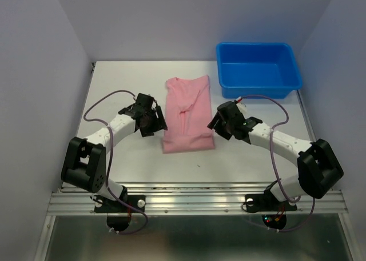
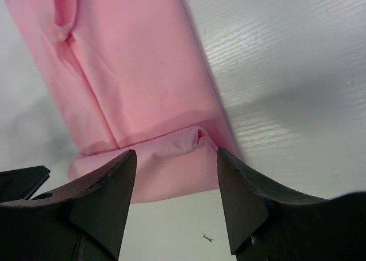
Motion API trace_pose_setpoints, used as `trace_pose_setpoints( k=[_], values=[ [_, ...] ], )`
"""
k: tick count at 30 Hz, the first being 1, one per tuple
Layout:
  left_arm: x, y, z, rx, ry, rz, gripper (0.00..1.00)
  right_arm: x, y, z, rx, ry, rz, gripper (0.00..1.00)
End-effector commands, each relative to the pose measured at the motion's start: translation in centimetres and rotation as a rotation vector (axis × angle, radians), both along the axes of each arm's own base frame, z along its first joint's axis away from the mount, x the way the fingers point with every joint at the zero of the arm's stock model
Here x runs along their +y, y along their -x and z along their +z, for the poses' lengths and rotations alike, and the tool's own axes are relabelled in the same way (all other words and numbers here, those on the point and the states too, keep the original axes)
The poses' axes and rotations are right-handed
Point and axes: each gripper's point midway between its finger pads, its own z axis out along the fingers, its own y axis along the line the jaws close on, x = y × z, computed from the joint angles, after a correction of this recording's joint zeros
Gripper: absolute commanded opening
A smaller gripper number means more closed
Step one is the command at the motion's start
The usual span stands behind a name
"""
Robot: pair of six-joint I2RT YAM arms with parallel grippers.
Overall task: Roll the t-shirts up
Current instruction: Roll the T-shirt to the center of the board.
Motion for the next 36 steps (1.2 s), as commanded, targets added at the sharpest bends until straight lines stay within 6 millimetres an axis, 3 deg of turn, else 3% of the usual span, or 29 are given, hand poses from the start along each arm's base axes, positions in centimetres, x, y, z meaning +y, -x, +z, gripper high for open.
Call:
trace_pose_setpoints(
  k=[1, 3, 4, 5, 6, 7, 11, 16, 21, 23, 30, 36],
  values=[
    [1.3, -1.7, 3.5, -0.157, -0.057, 0.005, 0.73, -0.3, -0.3, 2.4, -0.088, 0.047, 0.044, 0.63],
    [1.3, -1.6, 4.5, -0.198, -0.048, -0.005, 0.61, 0.2, 0.1, 2.7, -0.098, 0.084, 0.103, 0.51],
    [1.1, -1.2, 4.2, -0.200, -0.041, -0.019, 0.41, 1.1, 0.7, 2.8, -0.103, 0.090, 0.144, 0.28],
    [0.4, -0.9, 5.0, -0.227, -0.007, -0.047, 0.32, 1.8, 0.8, 2.8, -0.105, 0.102, 0.187, 0.17],
    [0.1, -0.2, 4.4, -0.217, 0.002, -0.064, 0.22, 2.4, 1.0, 2.7, -0.101, 0.105, 0.214, 0.01],
    [-0.6, 0.3, 4.5, -0.213, 0.036, -0.090, 0.00, 3.3, 1.4, 2.7, -0.094, 0.102, 0.250, 0.01],
    [-2.1, 1.9, 3.6, -0.182, 0.121, -0.129, 0.00, 5.0, 1.2, 1.5, -0.064, 0.118, 0.327, 0.01],
    [-2.4, 1.3, 1.8, -0.163, 0.133, -0.104, 0.00, 5.7, -0.2, -0.6, -0.032, 0.178, 0.339, 0.01],
    [-3.1, -0.8, 1.6, -0.181, 0.123, -0.109, 0.00, 5.2, -1.4, -2.5, 0.011, 0.217, 0.312, 0.01],
    [-3.3, -1.7, 1.7, -0.193, 0.118, -0.116, 0.00, 4.1, -1.9, -3.0, 0.023, 0.236, 0.269, 0.01],
    [-4.2, -3.8, 0.7, -0.175, 0.097, -0.136, 0.00, 1.8, -1.2, -5.4, 0.086, 0.301, 0.203, 0.01],
    [-4.6, -4.2, -1.1, -0.125, 0.093, -0.141, 0.00, 1.4, -1.1, -4.7, 0.073, 0.306, 0.196, 0.01]
  ],
)
